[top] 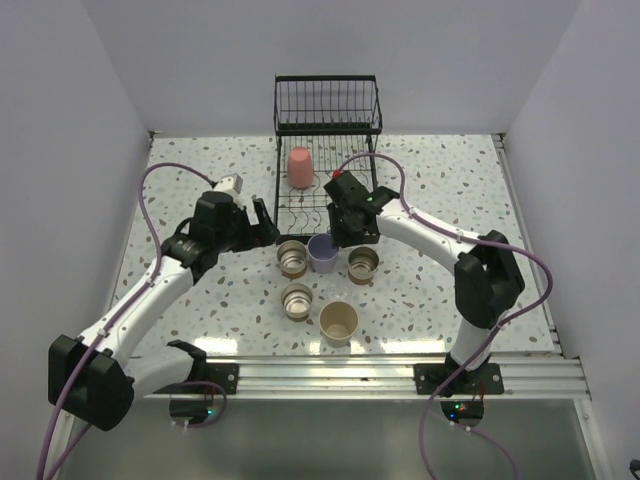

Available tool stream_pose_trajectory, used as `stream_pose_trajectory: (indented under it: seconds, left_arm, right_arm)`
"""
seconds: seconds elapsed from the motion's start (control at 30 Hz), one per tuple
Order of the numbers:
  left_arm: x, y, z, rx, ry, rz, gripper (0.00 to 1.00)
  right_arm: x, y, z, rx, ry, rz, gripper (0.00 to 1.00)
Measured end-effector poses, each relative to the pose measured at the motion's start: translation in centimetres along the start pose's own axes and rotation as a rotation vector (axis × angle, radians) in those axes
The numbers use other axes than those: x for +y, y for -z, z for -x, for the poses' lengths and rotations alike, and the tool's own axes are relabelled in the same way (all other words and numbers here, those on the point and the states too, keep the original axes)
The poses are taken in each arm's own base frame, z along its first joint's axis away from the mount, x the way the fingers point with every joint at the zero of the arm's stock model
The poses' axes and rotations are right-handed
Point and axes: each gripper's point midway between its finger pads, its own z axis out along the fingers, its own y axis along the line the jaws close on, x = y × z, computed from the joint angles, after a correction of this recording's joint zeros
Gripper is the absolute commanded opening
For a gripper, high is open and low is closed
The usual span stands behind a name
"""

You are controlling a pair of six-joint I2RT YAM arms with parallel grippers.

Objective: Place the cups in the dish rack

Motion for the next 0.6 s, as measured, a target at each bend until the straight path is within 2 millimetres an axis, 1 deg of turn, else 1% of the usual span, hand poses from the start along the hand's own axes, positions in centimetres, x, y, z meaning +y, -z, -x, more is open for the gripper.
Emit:
stream_pose_trajectory:
  seconds: [0.1, 0.13, 0.2, 0.23, 0.47, 0.53, 0.6]
  left_arm:
    - [-0.1, 0.2, 0.1, -0.005, 0.001, -0.003, 0.97]
    - [-0.1, 0.2, 0.1, -0.006, 0.002, -0.004, 0.97]
    - [-0.1, 0.2, 0.2, -0.008, 0.004, -0.005, 0.97]
    - [-0.1, 0.3, 0.2, -0.009, 0.006, -0.005, 0.97]
    - [-0.3, 0.7, 0.5, -0.018, 0.016, -0.004, 0.98]
    - [-0.4, 0.9, 0.8, -0.024, 0.022, -0.004, 0.98]
    - [-0.5, 1.3, 1.0, -0.03, 0.025, -0.003, 0.99]
  right_arm:
    - [-0.1, -0.2, -0.1, 0.005, 0.003, -0.003, 0.22]
    - [-0.1, -0.2, -0.1, 0.005, 0.004, -0.003, 0.16]
    - [-0.1, -0.2, -0.1, 0.004, 0.008, -0.002, 0.08]
    - [-0.1, -0.2, -0.1, 0.003, 0.008, -0.003, 0.01]
    - [-0.4, -0.2, -0.1, -0.002, 0.018, -0.014, 0.0]
    - [-0.6, 0.1, 0.1, -0.013, 0.024, -0.021, 0.0]
    - [-0.7, 0.9, 0.6, -0.037, 0.03, -0.023, 0.0]
